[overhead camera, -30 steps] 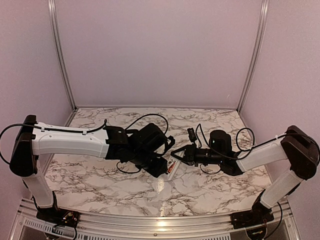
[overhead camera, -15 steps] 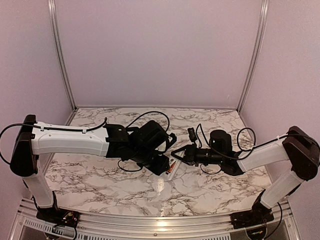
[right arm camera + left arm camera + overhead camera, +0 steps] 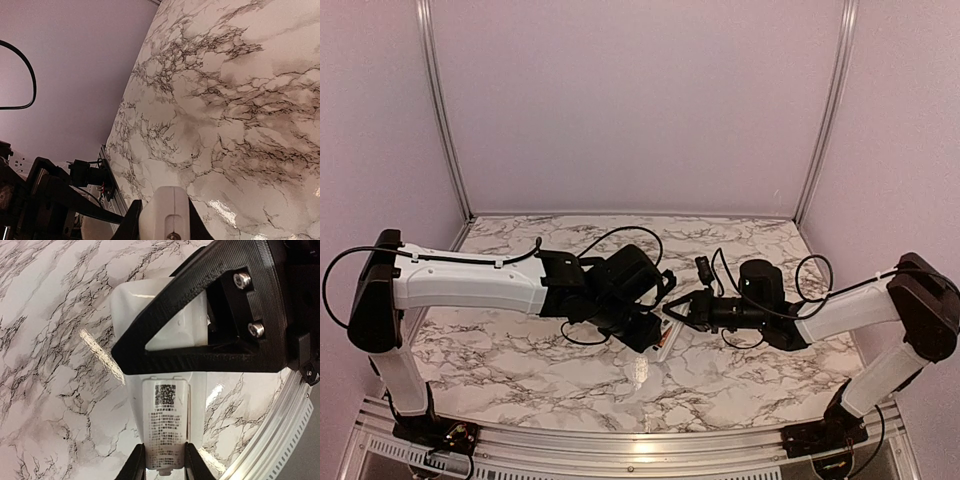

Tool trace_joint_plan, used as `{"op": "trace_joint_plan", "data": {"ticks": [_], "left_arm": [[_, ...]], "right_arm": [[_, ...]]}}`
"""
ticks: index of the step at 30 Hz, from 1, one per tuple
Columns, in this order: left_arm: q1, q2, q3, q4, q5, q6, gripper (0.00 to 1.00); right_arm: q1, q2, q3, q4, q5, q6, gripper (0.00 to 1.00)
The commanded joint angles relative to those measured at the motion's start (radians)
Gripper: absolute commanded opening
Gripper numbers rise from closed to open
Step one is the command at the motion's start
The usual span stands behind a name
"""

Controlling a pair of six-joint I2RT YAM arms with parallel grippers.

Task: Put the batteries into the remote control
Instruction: Load the battery cover onto the remote control without the battery cover.

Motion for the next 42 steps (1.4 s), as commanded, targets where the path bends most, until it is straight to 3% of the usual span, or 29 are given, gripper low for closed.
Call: {"op": "trace_joint_plan", "data": {"ticks": [1,42], "left_arm": [[-0.004,0.029,0.022,-0.025,0.011,-0.002,0.07],[-0.001,0.025,-0.013,-0.015,0.024,-0.029,0.07]], "right_arm": [[0.01,-0.037,0.034,0.019,0.005,-0.007,0.0],[0.01,-0.049,0.015,0.059,0.018,0.038,0.0]]}}
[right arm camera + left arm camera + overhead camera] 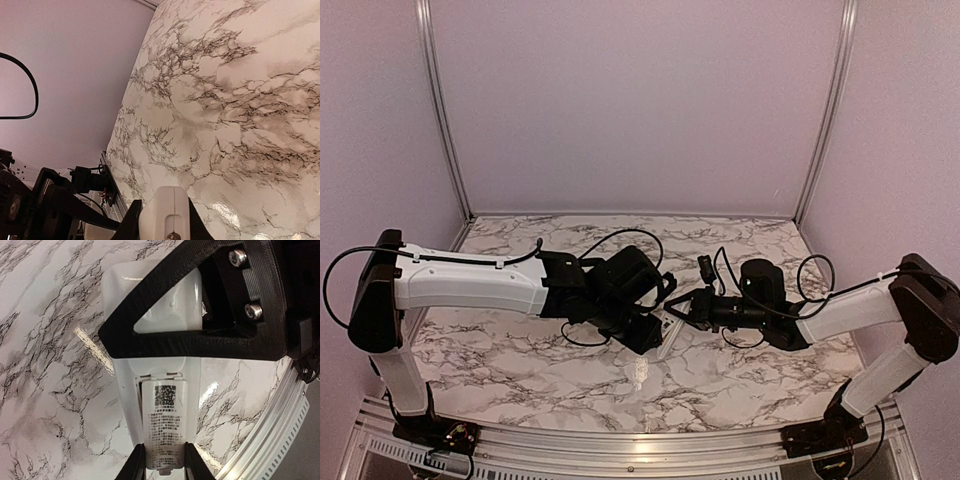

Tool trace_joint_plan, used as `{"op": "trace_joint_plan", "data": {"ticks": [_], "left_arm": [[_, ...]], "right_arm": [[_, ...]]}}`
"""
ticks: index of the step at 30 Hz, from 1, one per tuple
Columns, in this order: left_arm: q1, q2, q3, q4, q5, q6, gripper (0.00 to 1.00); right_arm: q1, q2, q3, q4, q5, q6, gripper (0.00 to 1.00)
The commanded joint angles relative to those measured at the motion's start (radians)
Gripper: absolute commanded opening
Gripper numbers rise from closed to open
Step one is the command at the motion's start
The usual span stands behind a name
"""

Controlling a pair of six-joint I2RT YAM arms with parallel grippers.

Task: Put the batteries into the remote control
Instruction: Load the battery cover onto the remote control without the battery cover.

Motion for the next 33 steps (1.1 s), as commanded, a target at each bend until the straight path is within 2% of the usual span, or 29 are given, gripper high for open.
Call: {"op": "trace_joint_plan", "data": {"ticks": [1,6,23,33], "left_arm": [[0.003,0.021,-0.01,-0.019,-0.017,-0.025,0.07],[0.032,0.021,-0.013,-0.019,-0.042,-0.067,0.07],[0.034,0.062,0.034,-0.03,-0.058,-0.056,0.07],[0.036,0.075,0.019,-0.03,-0.054,-0.054,0.14]], "right_arm": [[0.01,-0.037,0.014,0.066,-0.013,0.01,0.0],[0.012,-0.048,0.007,0.064,-0.012,0.018,0.0],[0.061,0.02,0.02,0.126,-0.015,0.058,0.0],[0.044,0.001,0.01,0.2,-0.045,0.123,0.0]]}}
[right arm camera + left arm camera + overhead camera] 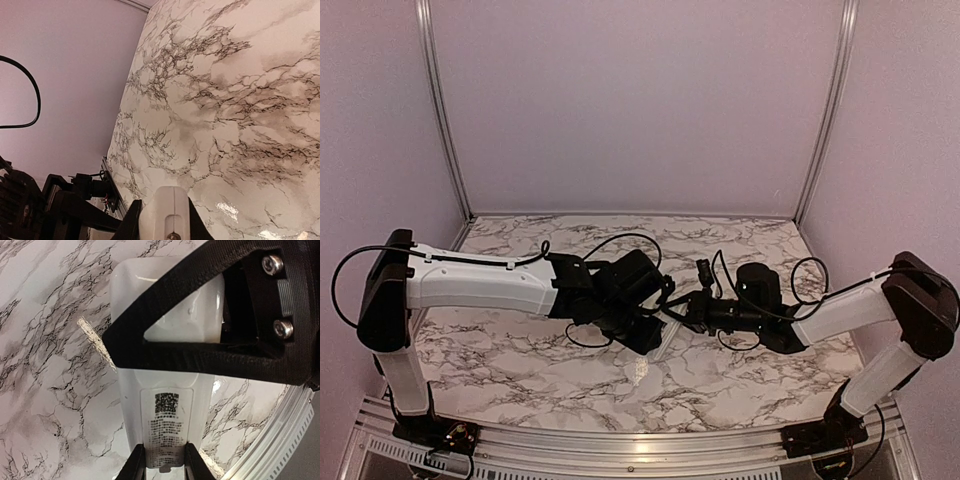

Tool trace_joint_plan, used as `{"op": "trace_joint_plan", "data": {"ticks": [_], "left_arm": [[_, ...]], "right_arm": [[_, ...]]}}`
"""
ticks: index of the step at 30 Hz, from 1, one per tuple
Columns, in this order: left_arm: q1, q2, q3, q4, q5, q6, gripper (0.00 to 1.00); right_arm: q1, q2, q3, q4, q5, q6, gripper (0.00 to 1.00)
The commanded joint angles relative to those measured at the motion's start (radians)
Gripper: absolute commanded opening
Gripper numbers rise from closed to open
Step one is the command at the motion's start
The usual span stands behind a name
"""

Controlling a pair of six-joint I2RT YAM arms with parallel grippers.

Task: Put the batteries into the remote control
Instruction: Load the battery cover onto the remote control without the battery cover.

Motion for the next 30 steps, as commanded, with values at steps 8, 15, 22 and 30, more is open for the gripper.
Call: {"op": "trace_joint_plan", "data": {"ticks": [8,15,22,30], "left_arm": [[0.019,0.01,-0.031,-0.011,-0.039,-0.008,0.27],[0.019,-0.005,-0.035,-0.01,-0.04,-0.005,0.34],[0.019,-0.016,-0.036,-0.011,-0.049,-0.002,0.39],[0.019,-0.045,-0.04,0.006,-0.017,0.0,0.53]], "right_arm": [[0.001,-0.062,0.006,0.193,-0.116,0.11,0.0],[-0.012,-0.084,-0.01,0.202,-0.124,0.126,0.0],[-0.024,-0.087,-0.026,0.222,-0.13,0.146,0.0],[-0.034,-0.087,-0.038,0.234,-0.137,0.153,0.0]]}}
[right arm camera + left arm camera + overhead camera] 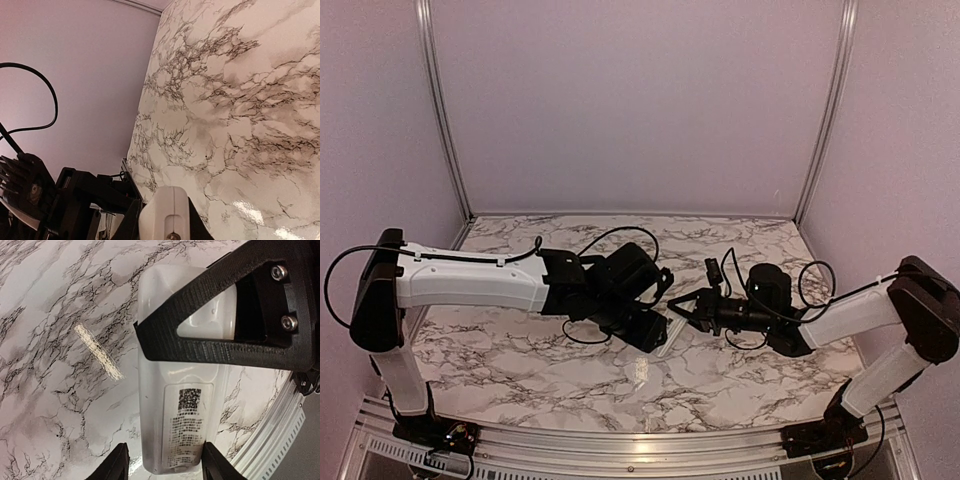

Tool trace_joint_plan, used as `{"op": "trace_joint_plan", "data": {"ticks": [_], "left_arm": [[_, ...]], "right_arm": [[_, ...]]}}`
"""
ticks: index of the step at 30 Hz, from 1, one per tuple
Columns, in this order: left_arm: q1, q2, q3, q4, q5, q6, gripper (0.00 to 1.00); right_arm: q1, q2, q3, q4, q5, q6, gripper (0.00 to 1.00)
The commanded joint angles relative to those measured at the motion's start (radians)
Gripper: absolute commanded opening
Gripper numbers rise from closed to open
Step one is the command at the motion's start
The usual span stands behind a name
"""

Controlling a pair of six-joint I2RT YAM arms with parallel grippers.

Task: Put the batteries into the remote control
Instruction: Load the battery cover onto the remote control without the battery cover.

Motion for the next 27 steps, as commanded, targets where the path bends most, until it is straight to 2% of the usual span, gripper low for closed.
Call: {"op": "trace_joint_plan", "data": {"ticks": [1,11,27], "left_arm": [[0.016,-0.015,-0.038,-0.005,-0.013,0.008,0.55],[0.015,-0.063,-0.076,0.053,0.03,0.028,0.61],[0.018,-0.12,-0.074,0.056,0.025,0.047,0.69]], "right_arm": [[0.0,-0.052,0.018,0.137,-0.077,0.054,0.0],[-0.005,-0.05,0.018,0.126,-0.078,0.045,0.0],[-0.006,-0.045,0.02,0.113,-0.083,0.035,0.0]]}}
